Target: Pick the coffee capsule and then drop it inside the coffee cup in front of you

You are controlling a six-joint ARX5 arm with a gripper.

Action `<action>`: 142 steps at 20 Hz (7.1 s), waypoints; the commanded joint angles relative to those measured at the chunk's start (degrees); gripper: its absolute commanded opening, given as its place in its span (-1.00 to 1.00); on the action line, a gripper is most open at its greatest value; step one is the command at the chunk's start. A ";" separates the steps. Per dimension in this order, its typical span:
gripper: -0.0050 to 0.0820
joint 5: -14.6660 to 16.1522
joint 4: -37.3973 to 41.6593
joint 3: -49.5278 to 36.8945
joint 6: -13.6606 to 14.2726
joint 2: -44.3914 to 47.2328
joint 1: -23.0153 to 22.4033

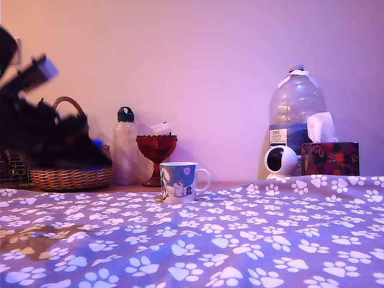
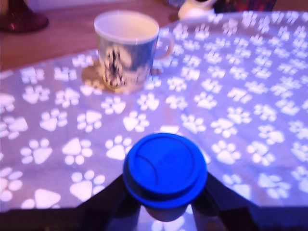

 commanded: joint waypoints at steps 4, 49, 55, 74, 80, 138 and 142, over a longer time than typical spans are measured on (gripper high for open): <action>-0.51 0.24 -8.63 4.70 0.15 -2.93 -0.15; -0.51 -6.51 -59.58 68.59 6.19 22.99 -3.61; -0.51 -6.93 -59.98 73.68 6.21 27.45 -3.76; -0.51 -9.79 -70.16 95.54 7.30 48.24 -6.23; -0.51 -11.43 -71.97 96.45 7.63 51.84 -6.23; 0.55 -11.39 -75.67 98.84 8.96 52.72 -6.95; 0.54 -11.39 -75.71 98.84 9.09 52.72 -6.95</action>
